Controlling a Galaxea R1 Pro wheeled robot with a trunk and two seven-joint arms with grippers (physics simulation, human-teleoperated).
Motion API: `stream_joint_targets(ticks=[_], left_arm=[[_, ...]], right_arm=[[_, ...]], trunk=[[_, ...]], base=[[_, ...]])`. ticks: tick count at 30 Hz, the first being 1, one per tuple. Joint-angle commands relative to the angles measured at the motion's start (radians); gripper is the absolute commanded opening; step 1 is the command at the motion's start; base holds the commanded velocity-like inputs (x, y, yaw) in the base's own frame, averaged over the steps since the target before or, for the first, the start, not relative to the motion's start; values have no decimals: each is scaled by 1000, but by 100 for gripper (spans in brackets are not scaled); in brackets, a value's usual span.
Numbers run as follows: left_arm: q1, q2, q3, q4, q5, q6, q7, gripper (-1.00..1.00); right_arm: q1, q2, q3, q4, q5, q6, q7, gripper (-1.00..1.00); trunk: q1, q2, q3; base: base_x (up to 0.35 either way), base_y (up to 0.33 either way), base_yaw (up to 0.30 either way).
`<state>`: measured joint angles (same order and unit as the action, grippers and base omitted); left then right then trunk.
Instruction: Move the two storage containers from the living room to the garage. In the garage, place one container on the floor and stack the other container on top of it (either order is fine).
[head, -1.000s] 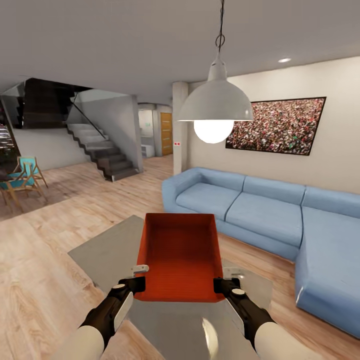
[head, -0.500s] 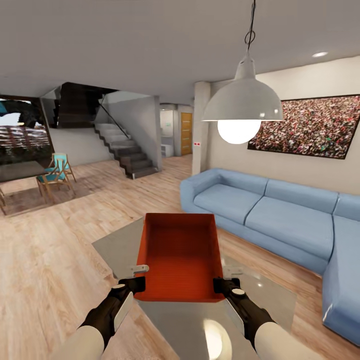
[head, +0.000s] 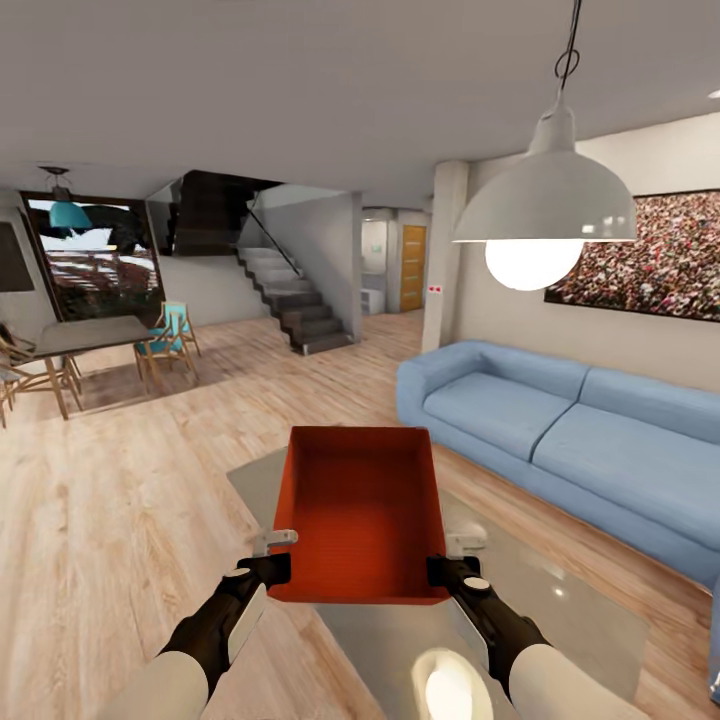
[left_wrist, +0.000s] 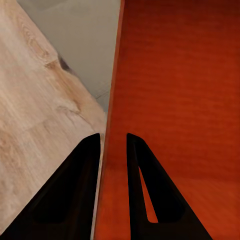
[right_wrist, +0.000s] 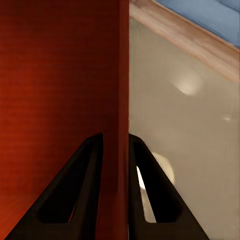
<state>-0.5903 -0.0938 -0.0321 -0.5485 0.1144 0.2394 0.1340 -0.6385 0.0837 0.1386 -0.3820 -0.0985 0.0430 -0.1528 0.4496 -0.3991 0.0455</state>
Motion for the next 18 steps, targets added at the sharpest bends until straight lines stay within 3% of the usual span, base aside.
stream_joint_targets(ticks=[1,18], left_arm=[[0,0,1,-4,-13,-54,102,-100],[0,0,1,-4,-13,-54,102,-100]], right_arm=[[0,-1,-1,0,-14,5,-11,-100],[0,-1,-1,0,-14,4,-11,-100]], trunk=[[0,-1,0],[0,-1,0]], base=[[0,0,271],[0,0,271]])
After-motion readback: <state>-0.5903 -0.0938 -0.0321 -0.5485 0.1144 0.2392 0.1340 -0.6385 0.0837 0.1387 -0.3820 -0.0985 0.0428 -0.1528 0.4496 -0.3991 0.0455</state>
